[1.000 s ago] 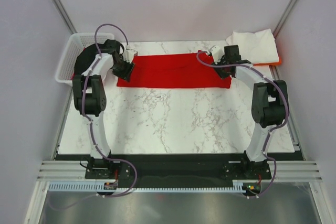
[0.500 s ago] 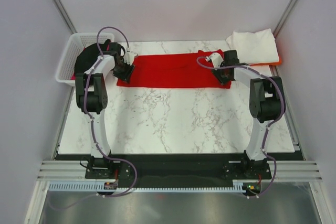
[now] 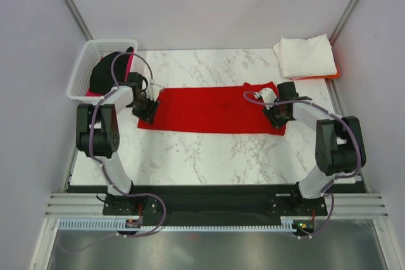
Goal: Fold and stack the t-shirts
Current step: Fold the tshirt
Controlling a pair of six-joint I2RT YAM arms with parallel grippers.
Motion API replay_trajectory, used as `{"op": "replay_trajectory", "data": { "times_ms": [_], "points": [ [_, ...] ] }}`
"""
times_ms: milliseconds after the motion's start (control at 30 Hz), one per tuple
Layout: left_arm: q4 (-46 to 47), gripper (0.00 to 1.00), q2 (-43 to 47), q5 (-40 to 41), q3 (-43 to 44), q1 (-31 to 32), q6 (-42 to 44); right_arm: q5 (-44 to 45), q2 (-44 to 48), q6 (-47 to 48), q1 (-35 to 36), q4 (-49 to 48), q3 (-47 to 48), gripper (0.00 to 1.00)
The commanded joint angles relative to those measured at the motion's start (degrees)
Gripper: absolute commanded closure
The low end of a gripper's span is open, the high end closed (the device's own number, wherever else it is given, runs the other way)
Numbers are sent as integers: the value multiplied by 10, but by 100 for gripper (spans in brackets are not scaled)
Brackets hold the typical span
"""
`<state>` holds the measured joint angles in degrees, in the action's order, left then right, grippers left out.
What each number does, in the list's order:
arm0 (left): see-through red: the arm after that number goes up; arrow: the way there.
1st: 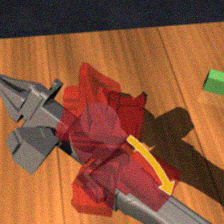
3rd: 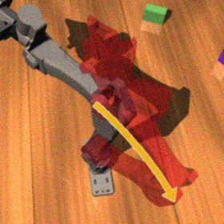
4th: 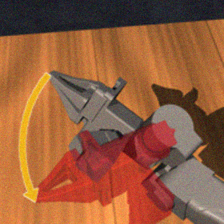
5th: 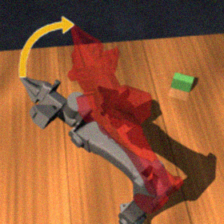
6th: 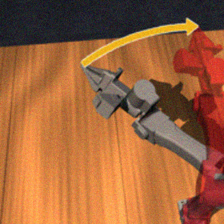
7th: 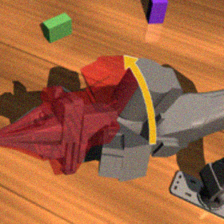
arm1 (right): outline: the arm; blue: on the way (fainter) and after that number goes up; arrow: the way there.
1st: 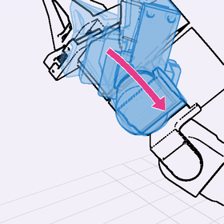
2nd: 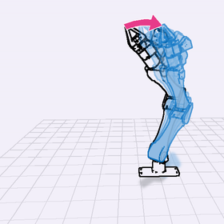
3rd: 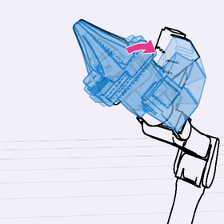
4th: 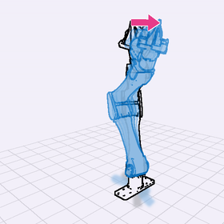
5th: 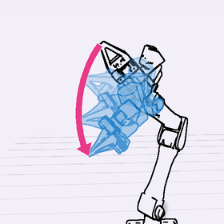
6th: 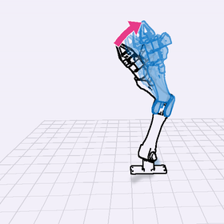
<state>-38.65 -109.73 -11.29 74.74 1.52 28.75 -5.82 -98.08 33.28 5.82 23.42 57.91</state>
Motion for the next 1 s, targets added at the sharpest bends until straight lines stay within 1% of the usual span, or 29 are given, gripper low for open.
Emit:
{"op": "replay_trajectory", "data": {
  "times_ms": [0,33,100,167,200,233,267,300,333,367,400,433,467,500,533,600,633,700,733,800,967],
  "points": [
    [-29,50,64,7,-69,-2,4,-8,64,22,-6,90,-54,59],
    [-28,50,95,3,-82,-1,2,-8,76,25,-6,100,-56,58],
    [-33,48,130,-5,-79,3,2,-13,113,32,-6,105,-42,57],
    [-56,46,165,-30,-34,19,16,-22,138,44,-6,114,-2,56],
    [-65,44,167,-43,-11,27,22,-27,140,46,-6,113,14,55],
    [-81,42,165,-68,44,44,17,-44,138,43,-6,111,32,54],
    [-87,40,145,-82,76,51,10,-54,122,38,-6,113,74,54],
    [-94,38,130,-98,107,60,1,-63,111,28,-6,112,95,54],
    [-103,38,108,-122,177,78,-21,-74,97,17,-6,110,116,54],
    [-118,39,89,-134,212,86,-37,-80,68,-1,-6,109,156,54],
    [-129,40,37,-151,250,92,-53,-84,54,-8,-6,109,175,54],
    [-137,42,11,-200,321,99,-92,-90,41,-11,-5,109,191,54],
    [-145,45,-11,-236,351,99,-111,-93,20,-17,-6,107,214,53],
    [-145,45,-61,-268,378,98,-134,-96,11,-19,-6,102,223,53],
    [-143,46,-85,-322,432,99,-187,-101,4,-22,-6,101,231,54],
    [-115,48,-151,-348,476,108,-249,-123,-7,-23,-5,99,245,55],
    [-106,50,-168,-359,507,115,-258,-127,-8,-22,-4,95,246,55],
    [-96,51,-195,-349,532,140,-248,-133,-4,-19,-3,92,237,57],
    [-95,51,-227,-359,564,146,-247,-135,3,-16,-2,91,232,56],
    [-78,51,-253,-369,598,160,-257,-142,15,-5,-2,84,204,57],
    [-49,51,-314,-353,644,192,-259,-151,48,-4,-3,83,144,57]
  ]
}}
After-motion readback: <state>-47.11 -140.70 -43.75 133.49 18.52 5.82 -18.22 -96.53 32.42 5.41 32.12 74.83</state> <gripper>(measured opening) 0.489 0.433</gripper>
